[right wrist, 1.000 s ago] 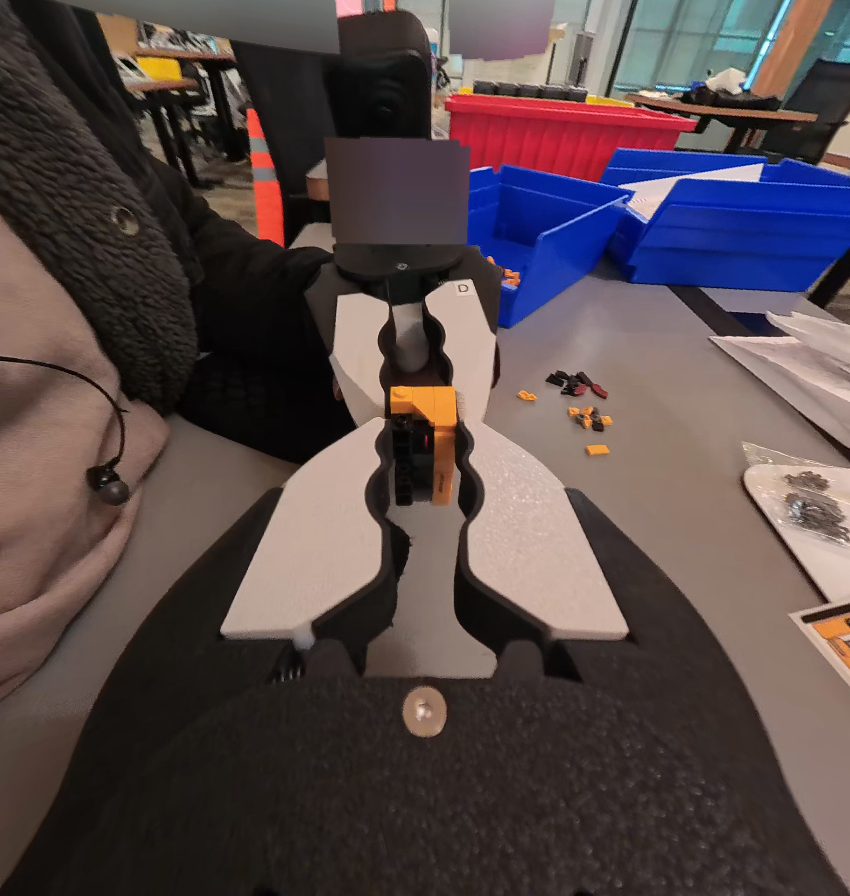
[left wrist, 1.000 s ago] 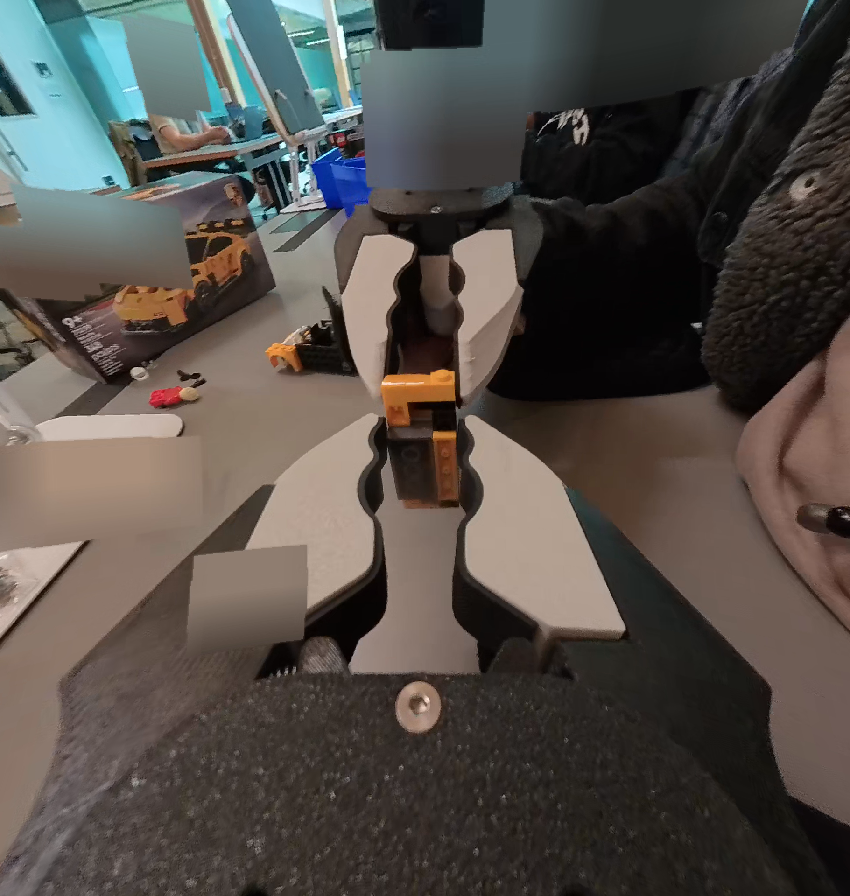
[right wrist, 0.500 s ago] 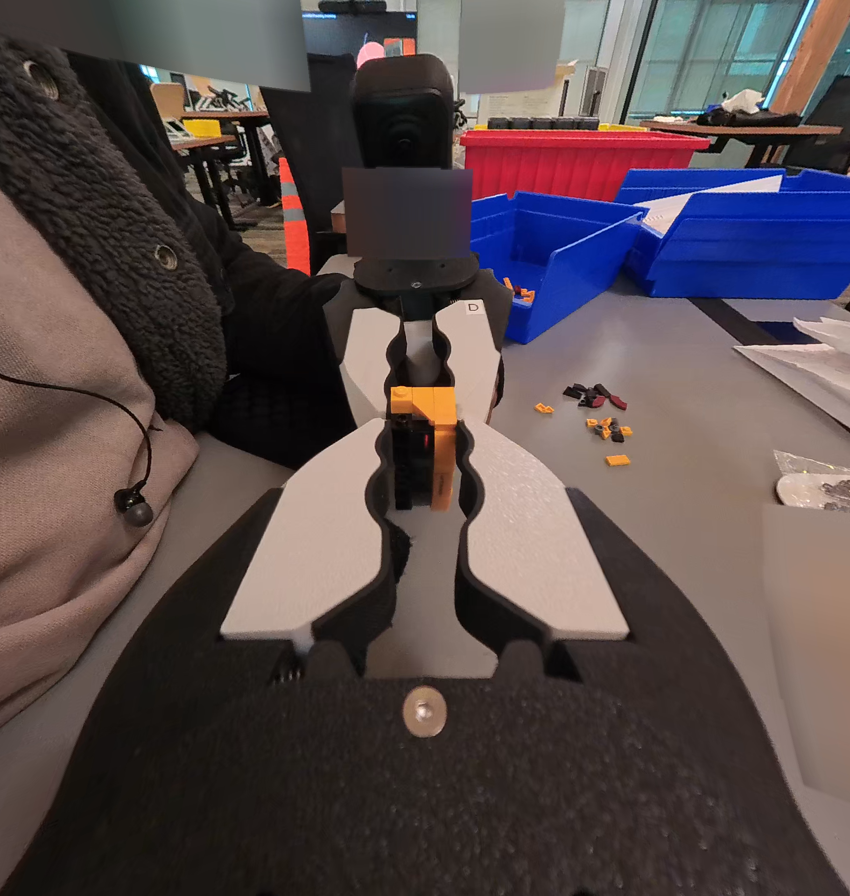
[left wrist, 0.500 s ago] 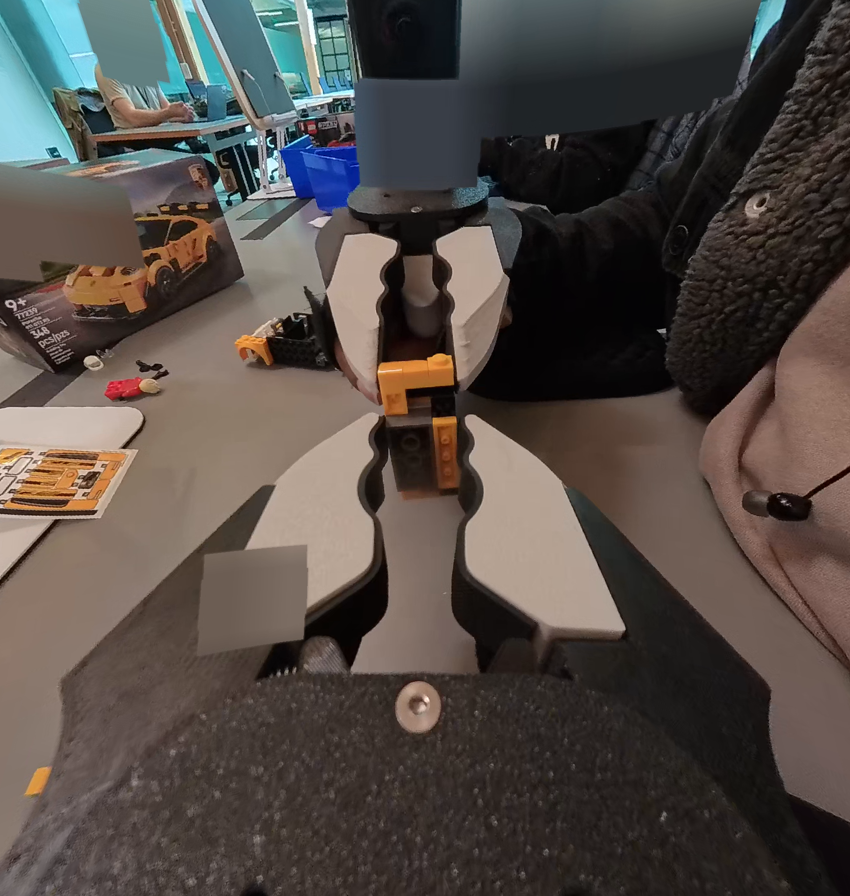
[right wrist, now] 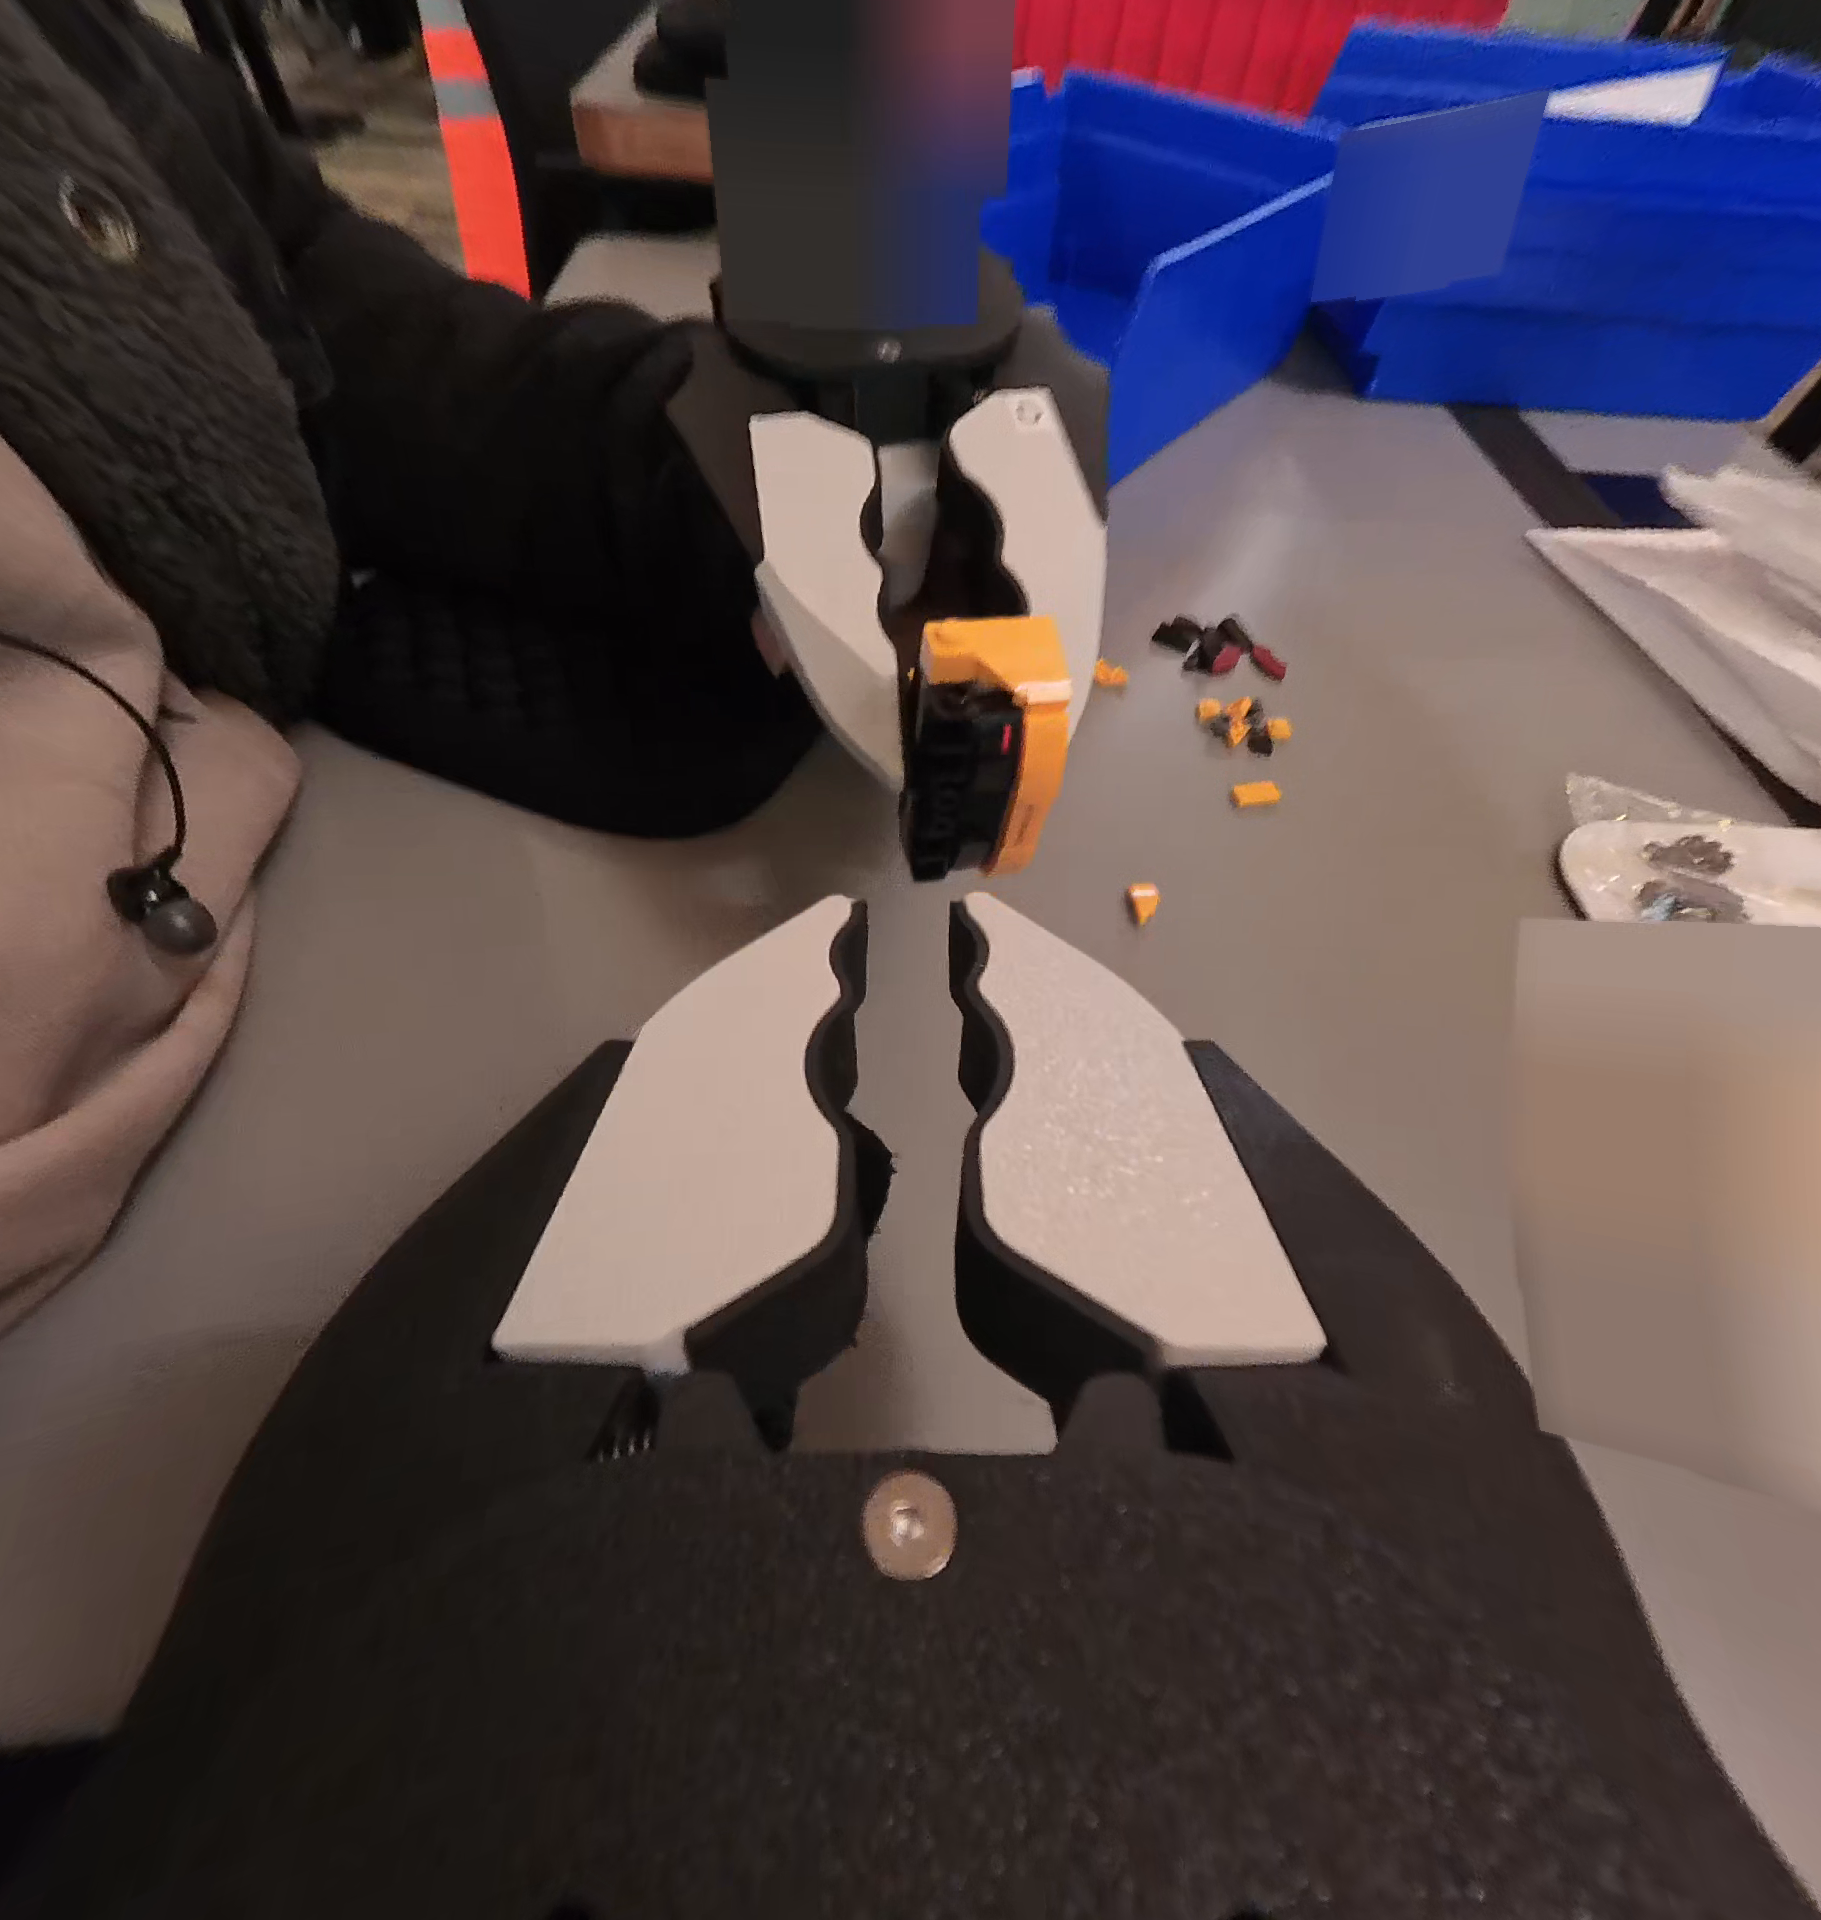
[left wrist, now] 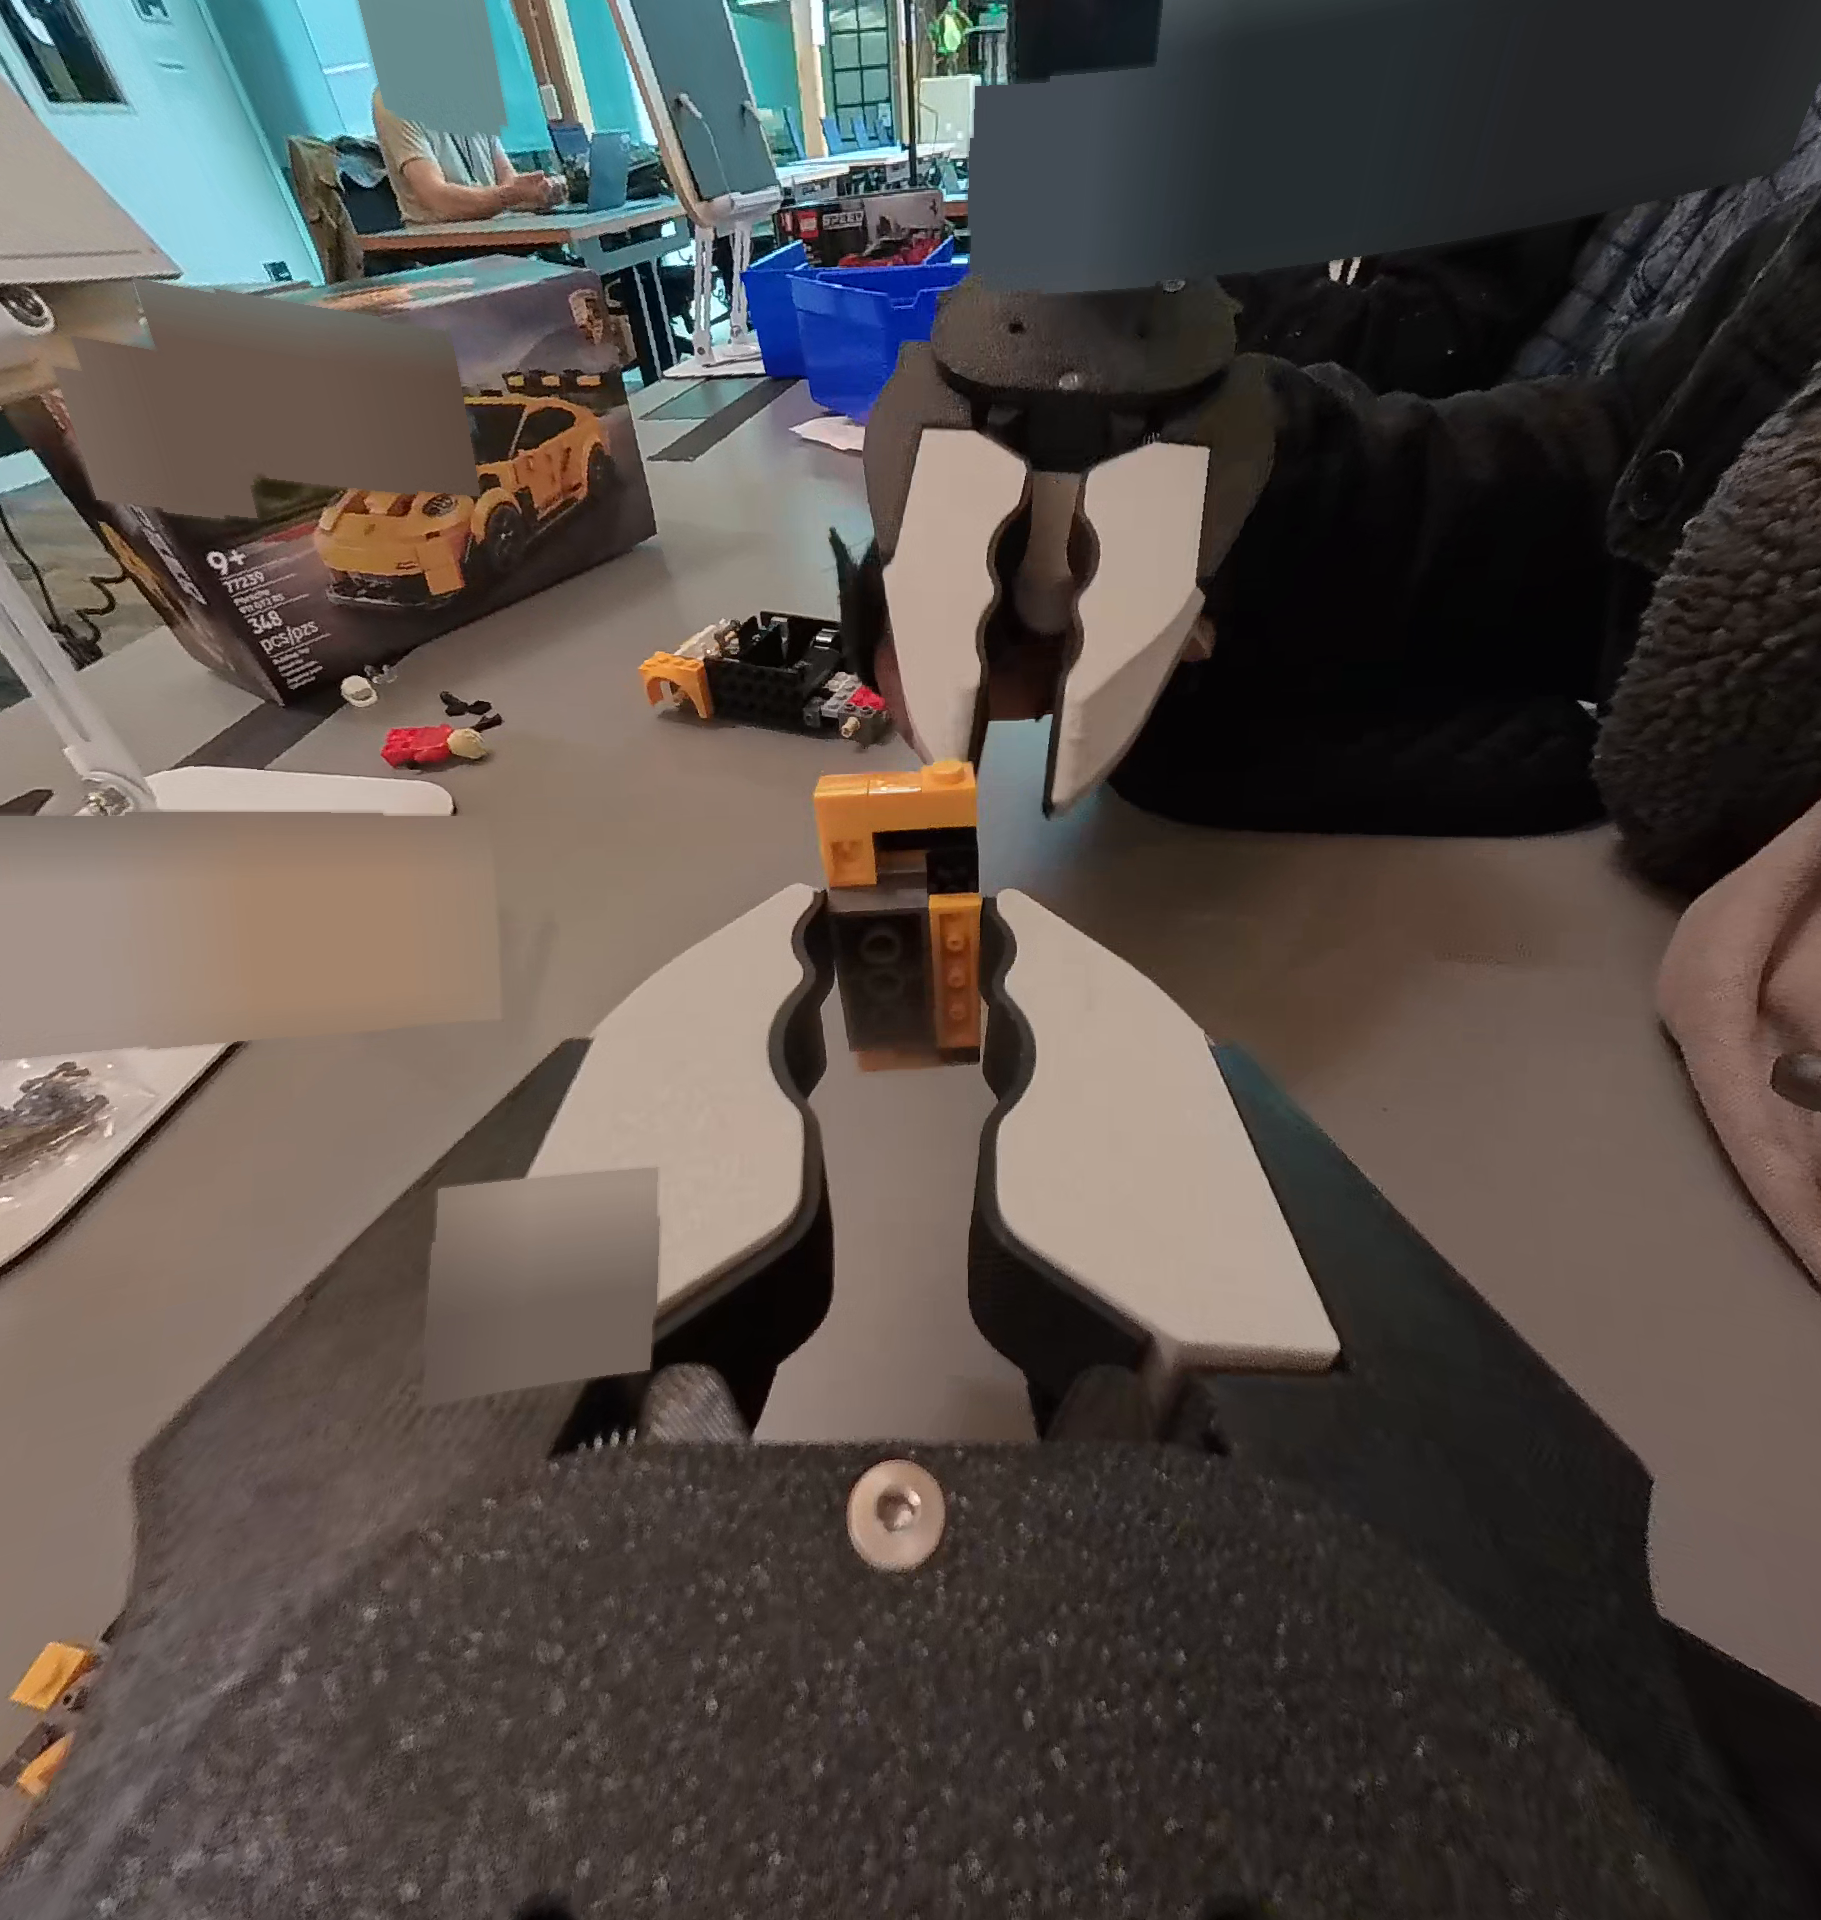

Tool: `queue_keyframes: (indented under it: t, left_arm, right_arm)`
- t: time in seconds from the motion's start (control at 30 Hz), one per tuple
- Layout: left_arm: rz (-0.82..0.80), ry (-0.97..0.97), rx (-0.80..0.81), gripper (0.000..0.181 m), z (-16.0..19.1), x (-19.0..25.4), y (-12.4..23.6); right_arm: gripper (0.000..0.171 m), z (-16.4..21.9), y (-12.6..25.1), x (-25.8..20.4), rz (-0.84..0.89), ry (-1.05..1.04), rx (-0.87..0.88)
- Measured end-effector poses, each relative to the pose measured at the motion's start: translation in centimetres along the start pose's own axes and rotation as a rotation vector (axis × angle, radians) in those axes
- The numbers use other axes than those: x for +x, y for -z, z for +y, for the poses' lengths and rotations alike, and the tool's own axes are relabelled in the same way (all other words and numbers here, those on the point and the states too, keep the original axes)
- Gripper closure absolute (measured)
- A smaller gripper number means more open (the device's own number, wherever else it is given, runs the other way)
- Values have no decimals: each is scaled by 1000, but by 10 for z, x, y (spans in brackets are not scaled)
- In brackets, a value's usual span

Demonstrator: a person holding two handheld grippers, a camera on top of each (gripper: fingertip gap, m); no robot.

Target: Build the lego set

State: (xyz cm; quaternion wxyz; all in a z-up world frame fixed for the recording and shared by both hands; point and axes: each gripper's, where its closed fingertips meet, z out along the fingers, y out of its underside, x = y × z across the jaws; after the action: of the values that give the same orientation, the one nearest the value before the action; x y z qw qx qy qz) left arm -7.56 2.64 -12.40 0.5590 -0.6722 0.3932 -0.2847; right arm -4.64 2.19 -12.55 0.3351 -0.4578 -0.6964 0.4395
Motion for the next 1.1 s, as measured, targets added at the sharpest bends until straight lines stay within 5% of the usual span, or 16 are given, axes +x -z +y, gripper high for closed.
queue_keyframes:
  t: [0.47,1.1]
  left_arm:
    - [17,-10,-75,155,14,2,-4]
    - [33,-4,-86,155,17,3,-5]
  right_arm:
    - [155,61,-24,-46,-190,87,-382]
    - [164,75,-37,-45,-173,68,-461]
